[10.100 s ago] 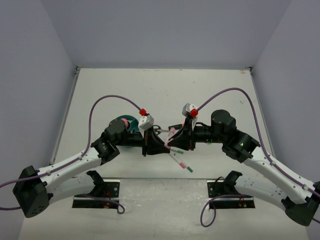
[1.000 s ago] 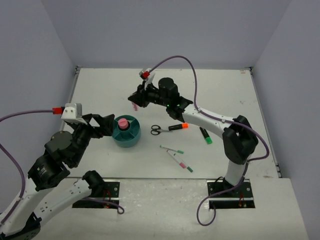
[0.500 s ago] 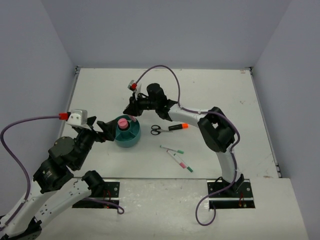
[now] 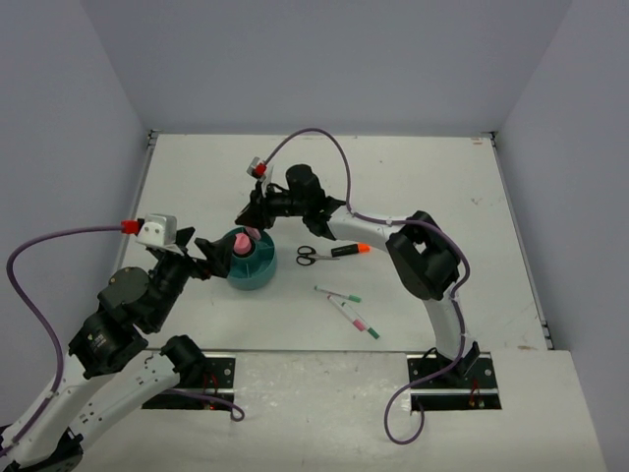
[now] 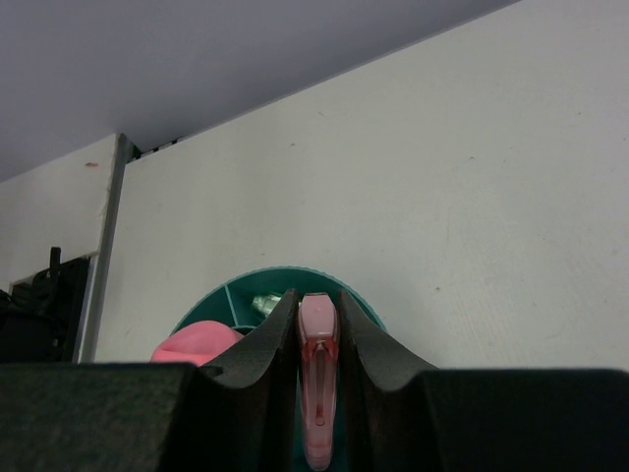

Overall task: Sort the stationery into containers
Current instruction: Place the pen in the storage box.

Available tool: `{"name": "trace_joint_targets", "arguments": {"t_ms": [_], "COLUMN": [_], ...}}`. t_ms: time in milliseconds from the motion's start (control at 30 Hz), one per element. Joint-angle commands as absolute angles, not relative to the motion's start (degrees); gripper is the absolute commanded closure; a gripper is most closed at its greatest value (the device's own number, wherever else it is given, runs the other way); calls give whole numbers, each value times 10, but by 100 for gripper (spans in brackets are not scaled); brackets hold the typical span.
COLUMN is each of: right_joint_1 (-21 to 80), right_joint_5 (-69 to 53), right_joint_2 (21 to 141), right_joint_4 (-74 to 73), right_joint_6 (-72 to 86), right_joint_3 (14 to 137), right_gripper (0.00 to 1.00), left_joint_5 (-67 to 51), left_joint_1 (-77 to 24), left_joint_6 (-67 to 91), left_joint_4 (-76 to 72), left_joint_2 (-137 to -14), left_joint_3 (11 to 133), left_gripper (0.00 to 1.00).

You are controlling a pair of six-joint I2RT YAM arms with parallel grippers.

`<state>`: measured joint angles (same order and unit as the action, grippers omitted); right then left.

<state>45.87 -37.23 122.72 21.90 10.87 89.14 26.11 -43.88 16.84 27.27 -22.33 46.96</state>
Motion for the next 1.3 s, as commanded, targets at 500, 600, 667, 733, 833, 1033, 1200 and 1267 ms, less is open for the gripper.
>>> {"name": "trace_joint_targets", "arguments": {"t_ms": [500, 600, 667, 733, 833, 1033, 1200, 1267], "right_joint_1": [469, 483, 496, 508, 521, 532, 533, 533], "right_joint_5": [-385, -367, -339, -325, -324, -327, -329, -328], "right_joint_2": [1235, 1239, 1244, 1253, 1274, 1297, 1302, 1306], "right_joint_4": [303, 302, 293, 280, 252, 242, 234, 230], "right_joint_6": [218, 210, 194, 178, 163, 155, 138, 135], "right_joint_3": [964, 972, 982, 997, 1026, 1038, 1034, 1033], "right_gripper": [100, 100, 100, 100, 100, 100, 99, 97], "left_joint_5": [226, 223, 220, 216, 212, 209, 207, 207], "left_joint_1": [-423, -422, -420, -417, -415, -413, -411, -412], "left_joint_6": [150, 150, 150, 150, 150, 150, 151, 151], "left_joint_4": [240, 238, 236, 236, 237, 236, 236, 236], "left_joint_2": [-234, -232, -232, -233, -233, -224, -221, -220], "left_joint_3": [458, 457, 456, 456, 455, 454, 453, 453], "left_gripper": [0, 0, 0, 0, 0, 0, 0, 0]}}
